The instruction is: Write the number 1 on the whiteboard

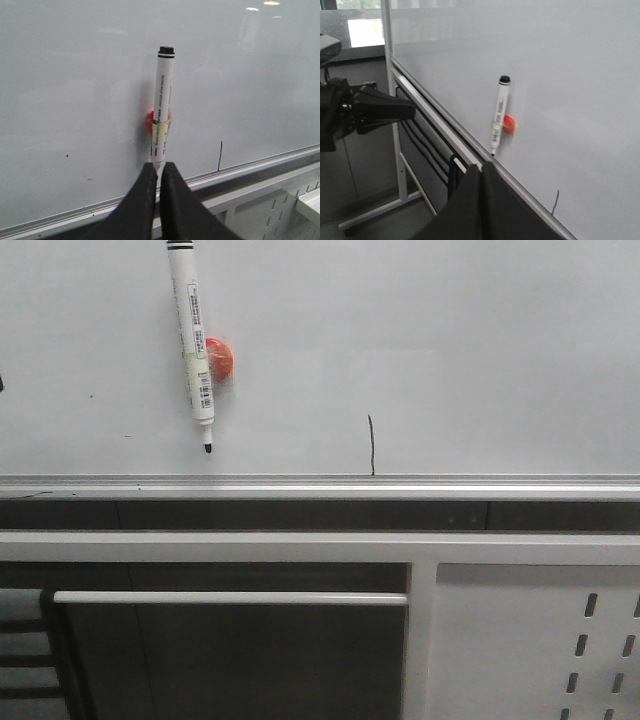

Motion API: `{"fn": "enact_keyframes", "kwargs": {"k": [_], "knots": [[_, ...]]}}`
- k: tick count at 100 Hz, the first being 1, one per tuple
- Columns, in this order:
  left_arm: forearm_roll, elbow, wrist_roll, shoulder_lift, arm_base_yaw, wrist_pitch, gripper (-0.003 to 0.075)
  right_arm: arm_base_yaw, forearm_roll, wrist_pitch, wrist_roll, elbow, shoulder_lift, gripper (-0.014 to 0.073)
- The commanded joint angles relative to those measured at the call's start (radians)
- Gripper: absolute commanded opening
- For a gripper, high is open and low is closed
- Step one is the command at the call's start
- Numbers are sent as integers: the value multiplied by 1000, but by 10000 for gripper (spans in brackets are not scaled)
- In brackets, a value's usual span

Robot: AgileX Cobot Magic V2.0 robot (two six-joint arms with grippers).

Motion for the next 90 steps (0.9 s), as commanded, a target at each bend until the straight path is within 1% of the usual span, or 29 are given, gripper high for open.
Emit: {"fn": "enact_keyframes", "kwargs": {"k": [1,18,30,42,59,76,84,90], "knots": [[-7,25,28,-11,0,-193,-18,-8,34,-129,-4,64,-69,-68],[-11,25,28,-11,0,-192,-18,-8,72,-259,-4,247,-205,-69],[-9,25,28,-11,0,-192,-18,-8,72,-329,-4,326,-293,-69],[-7,25,28,-9,0,-185,-18,-8,72,-368,-4,339,-345,-69],[-9,25,28,41,0,-185,-18,-8,73,-368,-4,339,-356,-69],[-7,25,28,168,0,-185,-18,-8,73,-368,-4,339,-356,-69],[-20,25,28,262,2,-226,-18,-8,73,-368,-4,339,-356,-69],[-22,21,28,332,2,-224,-18,-8,73,-368,-4,339,-356,-69]]}}
